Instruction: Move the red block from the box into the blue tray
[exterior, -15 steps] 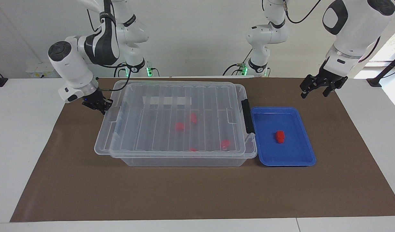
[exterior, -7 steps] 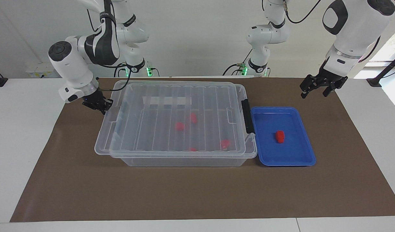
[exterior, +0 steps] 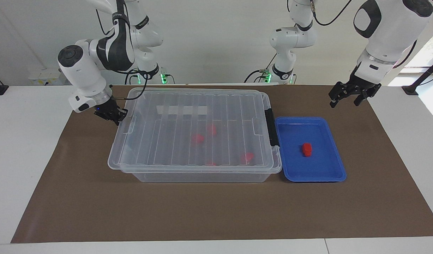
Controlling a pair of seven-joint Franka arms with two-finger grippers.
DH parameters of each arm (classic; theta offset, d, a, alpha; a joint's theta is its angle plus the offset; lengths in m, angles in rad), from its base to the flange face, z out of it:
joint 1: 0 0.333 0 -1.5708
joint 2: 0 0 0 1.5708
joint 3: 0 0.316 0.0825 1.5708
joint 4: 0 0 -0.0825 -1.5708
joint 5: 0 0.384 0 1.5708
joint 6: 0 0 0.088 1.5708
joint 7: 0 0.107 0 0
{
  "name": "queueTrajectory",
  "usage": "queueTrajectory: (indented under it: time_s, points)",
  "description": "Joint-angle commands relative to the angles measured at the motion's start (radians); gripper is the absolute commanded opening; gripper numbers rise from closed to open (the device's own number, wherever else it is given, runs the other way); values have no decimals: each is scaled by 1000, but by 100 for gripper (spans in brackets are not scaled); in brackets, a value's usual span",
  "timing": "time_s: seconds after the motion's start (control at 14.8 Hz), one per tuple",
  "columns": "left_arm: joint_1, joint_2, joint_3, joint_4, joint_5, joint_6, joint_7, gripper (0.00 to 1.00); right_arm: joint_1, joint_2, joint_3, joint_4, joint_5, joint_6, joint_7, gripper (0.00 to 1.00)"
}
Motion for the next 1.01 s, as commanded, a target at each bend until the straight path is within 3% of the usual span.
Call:
queueTrajectory:
  time_s: [0.0, 0.34, 0.61, 0.95]
  points:
    - [11, -26, -8, -24, 5, -3, 7, 100, -1, -13, 5, -15, 22, 25, 16, 0]
    - [11, -26, -8, -24, 5, -3, 7, 100, -4, -4, 5, 14, 20, 4, 6, 0]
    - [11, -26, -8, -25, 5, -3, 7, 100, -10, 1, 4, 82, 20, -82, 6, 0]
    - [11, -26, -8, -24, 5, -3, 7, 100, -15, 1, 1, 235, 8, -245, 6, 0]
